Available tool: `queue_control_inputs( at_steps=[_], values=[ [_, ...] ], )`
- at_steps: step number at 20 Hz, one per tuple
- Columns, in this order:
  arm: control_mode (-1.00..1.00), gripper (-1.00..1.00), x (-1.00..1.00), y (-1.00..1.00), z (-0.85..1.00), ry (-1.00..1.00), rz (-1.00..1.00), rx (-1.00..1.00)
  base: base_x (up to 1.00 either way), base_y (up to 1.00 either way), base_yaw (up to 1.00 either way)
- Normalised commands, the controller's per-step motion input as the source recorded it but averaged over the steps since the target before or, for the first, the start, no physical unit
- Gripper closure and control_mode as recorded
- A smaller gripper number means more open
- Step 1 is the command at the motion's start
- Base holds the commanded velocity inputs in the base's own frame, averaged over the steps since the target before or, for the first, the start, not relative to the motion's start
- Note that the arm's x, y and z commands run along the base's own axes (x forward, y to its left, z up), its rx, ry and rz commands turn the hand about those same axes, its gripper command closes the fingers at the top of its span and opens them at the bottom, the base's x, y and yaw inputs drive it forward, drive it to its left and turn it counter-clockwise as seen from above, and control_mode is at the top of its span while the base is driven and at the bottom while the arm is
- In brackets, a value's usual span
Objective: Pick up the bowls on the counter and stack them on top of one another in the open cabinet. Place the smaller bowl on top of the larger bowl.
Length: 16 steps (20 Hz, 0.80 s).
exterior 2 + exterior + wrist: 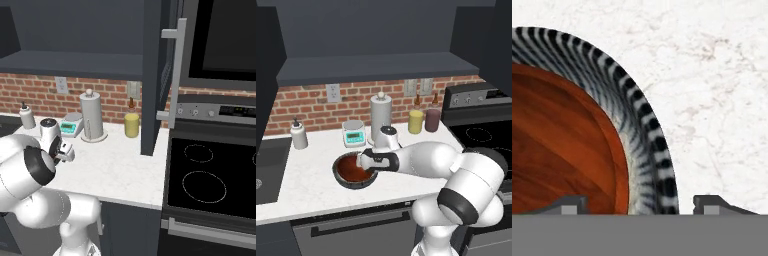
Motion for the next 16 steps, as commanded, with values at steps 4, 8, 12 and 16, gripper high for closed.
queue_control_inputs(
  at_steps=[4, 8, 12, 16],
  values=[
    [-1.0, 1.0, 0.01, 0.0, 0.0, 0.01, 0.0, 0.0, 0.0, 0.0, 0.0],
    [-1.0, 1.0, 0.0, 0.0, 0.0, 0.0, 0.0, 0.0, 0.0, 0.0, 0.0],
    [-1.0, 1.0, -0.27, -0.05, 0.24, -0.1, 0.0, 0.0, 0.0, 0.0, 0.0],
    [-1.0, 1.0, -0.76, -0.33, 0.94, -0.21, -0.12, 0.06, 0.0, 0.0, 0.0]
  ],
)
